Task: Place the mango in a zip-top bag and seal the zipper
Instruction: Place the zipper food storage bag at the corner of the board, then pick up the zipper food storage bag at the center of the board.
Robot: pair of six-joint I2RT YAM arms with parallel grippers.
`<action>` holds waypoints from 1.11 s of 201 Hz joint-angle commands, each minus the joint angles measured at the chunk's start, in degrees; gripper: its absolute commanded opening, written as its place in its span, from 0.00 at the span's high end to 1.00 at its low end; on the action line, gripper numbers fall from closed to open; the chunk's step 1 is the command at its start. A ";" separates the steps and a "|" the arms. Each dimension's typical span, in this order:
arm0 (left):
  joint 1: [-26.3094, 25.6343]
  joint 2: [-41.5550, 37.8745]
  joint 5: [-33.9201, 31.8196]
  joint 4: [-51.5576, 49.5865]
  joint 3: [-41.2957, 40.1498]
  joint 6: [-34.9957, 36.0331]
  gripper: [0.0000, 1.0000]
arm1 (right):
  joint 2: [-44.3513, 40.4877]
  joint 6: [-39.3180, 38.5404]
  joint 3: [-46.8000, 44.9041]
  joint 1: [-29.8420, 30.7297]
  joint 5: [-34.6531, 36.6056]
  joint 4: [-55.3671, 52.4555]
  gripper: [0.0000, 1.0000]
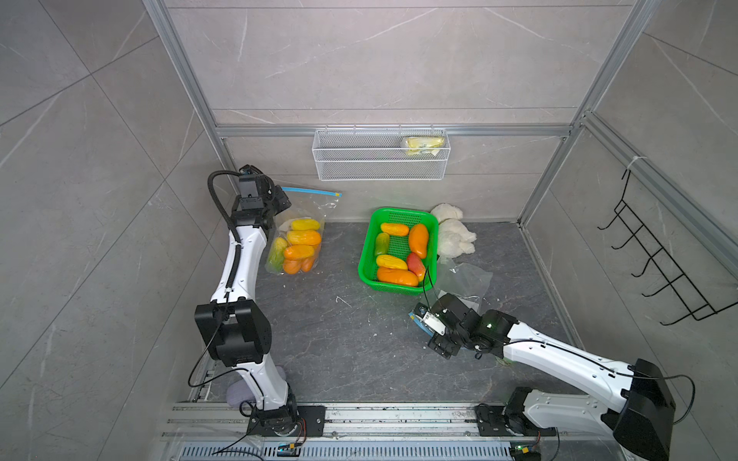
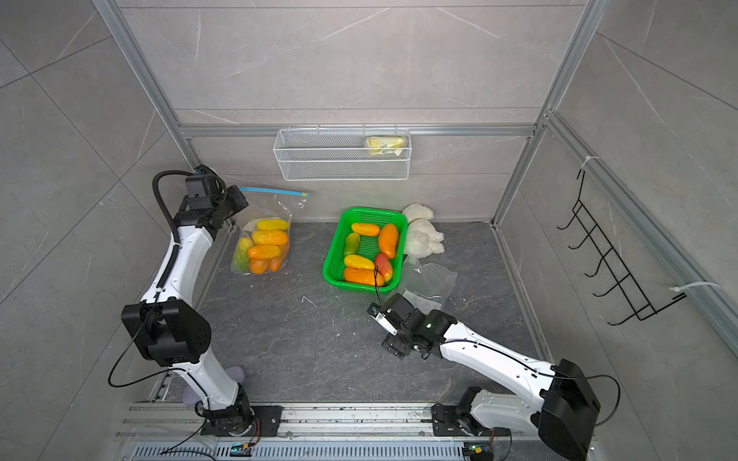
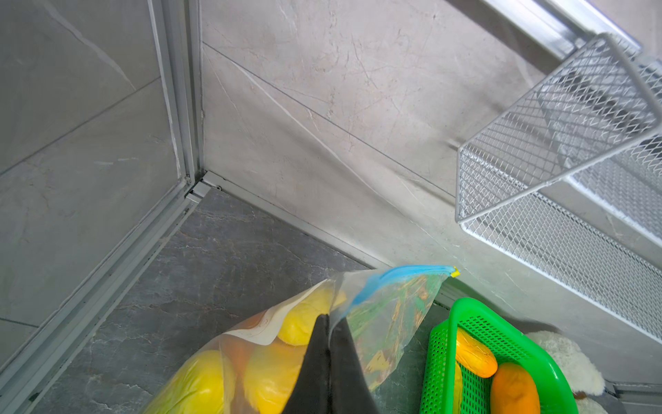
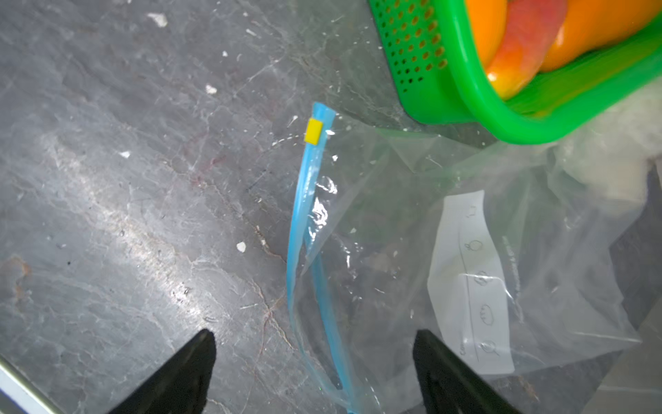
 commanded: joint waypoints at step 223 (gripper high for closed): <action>-8.56 -38.91 22.78 26.38 -55.80 -13.23 0.00 | 13.72 -5.47 -6.33 4.21 22.20 13.97 0.73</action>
